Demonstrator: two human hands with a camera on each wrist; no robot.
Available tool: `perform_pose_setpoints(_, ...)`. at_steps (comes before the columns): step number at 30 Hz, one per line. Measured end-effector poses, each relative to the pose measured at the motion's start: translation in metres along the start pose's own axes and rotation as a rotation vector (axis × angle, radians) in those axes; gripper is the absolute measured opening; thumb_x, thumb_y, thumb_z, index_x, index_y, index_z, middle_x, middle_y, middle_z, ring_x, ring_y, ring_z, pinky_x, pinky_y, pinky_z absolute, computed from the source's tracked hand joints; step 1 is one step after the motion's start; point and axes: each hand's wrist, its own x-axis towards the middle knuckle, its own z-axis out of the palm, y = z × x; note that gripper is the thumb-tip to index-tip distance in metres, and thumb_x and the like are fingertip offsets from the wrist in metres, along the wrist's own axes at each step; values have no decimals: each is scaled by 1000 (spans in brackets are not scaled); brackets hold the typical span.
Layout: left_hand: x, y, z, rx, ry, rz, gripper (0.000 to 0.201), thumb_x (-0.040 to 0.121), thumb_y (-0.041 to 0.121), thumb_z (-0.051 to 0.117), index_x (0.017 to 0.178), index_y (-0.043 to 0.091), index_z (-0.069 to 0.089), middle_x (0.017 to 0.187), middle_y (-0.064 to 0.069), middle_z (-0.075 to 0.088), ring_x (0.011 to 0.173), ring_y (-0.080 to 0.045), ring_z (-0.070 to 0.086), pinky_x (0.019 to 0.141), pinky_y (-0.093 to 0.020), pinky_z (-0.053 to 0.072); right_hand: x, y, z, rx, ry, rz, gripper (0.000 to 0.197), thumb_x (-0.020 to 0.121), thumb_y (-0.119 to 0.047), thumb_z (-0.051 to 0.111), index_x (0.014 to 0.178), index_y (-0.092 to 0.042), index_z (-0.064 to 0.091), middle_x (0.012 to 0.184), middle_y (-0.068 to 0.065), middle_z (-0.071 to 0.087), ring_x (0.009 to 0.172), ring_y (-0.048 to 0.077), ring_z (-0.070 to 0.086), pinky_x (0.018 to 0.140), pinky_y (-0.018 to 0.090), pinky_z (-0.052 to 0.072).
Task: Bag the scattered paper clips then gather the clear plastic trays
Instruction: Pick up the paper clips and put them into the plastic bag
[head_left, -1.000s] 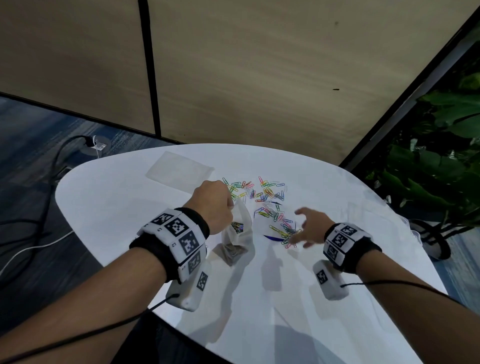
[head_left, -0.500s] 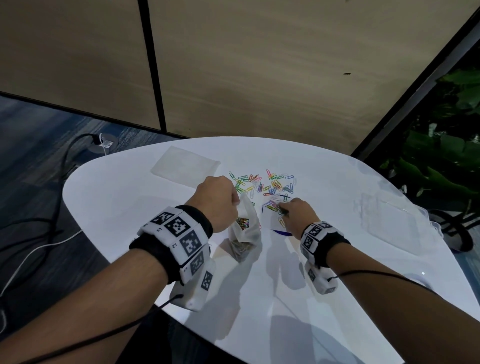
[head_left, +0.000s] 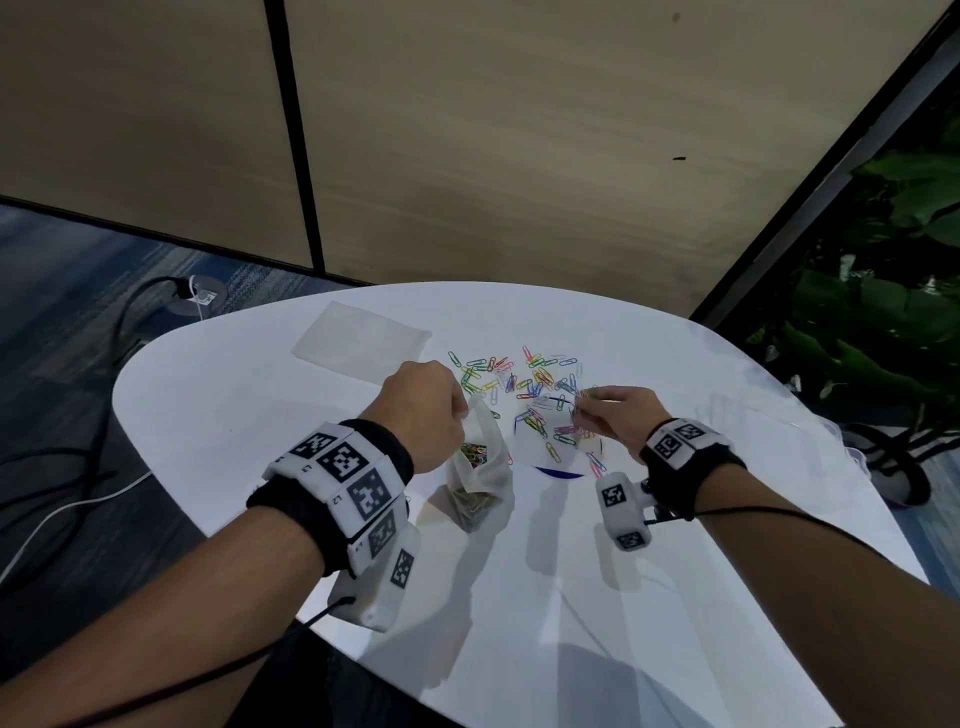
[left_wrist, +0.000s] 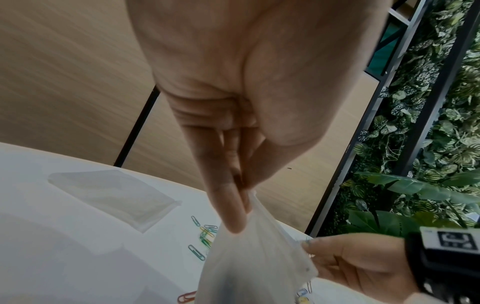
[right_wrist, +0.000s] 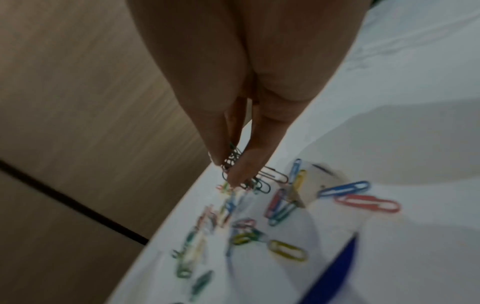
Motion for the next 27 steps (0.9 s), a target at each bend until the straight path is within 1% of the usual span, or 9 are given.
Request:
perform_pose_setpoints(2,1,1,1,-5,0,4,27,90,3,53,106,9,74,100,-11,72,85,-27,69,85,-33,58,-14,-16,0,266,-131,24,13,88,-3,68,97,6,68,94,20,70,77,18,71,72,21,60)
perform_pose_setpoints(7,3,3,3,-18,-7,-8,27,90,3,52,104,10,74,96,-9,70,91,-30,70,86,-33,58,-58,-48,19,522,-395,27,10,93,-6,60,96,2,65,88,11,71,92,16,70,80,20,58)
perform_pose_setpoints(10,4,4,3,-38,-1,-21,26,88,3,53,100,11,74,100,-11,71,91,-30,71,87,-35,59,-82,-55,41,504,-535,5,11,95,-5,57,92,-1,66,90,10,69,100,18,65,84,21,57)
perform_pose_setpoints(12,5,5,4,-60,10,-20,26,87,3,53,99,10,75,94,-12,71,89,-31,71,87,-37,59,-96,-55,53,395,-596,-34,10,94,-4,58,91,-1,66,91,10,68,93,17,67,83,21,57)
perform_pose_setpoints(15,4,6,5,-84,31,-9,21,87,5,57,97,9,75,90,-13,72,86,-32,72,84,-39,60,-105,-48,70,120,-514,-176,6,88,3,65,90,-1,67,86,16,68,77,23,68,84,32,59)
perform_pose_setpoints(17,3,6,5,-74,34,1,21,88,6,57,95,9,76,90,-14,73,84,-32,72,83,-39,61,-107,-43,80,-85,-410,-330,17,80,7,69,78,-10,69,78,12,69,73,25,67,84,42,59)
perform_pose_setpoints(19,2,5,3,-70,29,9,24,87,4,54,90,8,78,86,-15,73,82,-31,72,81,-39,61,-110,-43,88,-319,-274,-467,20,72,-1,73,70,-20,69,65,1,68,64,16,65,76,36,60)
perform_pose_setpoints(22,1,3,0,-60,27,19,28,85,1,52,84,9,78,81,-15,71,80,-32,72,80,-40,61,-112,-47,97,-559,-131,-638,11,70,-12,75,69,-21,70,57,-6,61,54,4,55,61,21,51)
perform_pose_setpoints(27,5,-9,-4,-130,62,-18,25,89,2,55,97,8,78,90,-15,74,78,-30,74,80,-40,62,-116,-54,100,-646,-198,-670,14,76,-10,71,88,-15,77,78,-2,73,73,10,67,78,23,56)
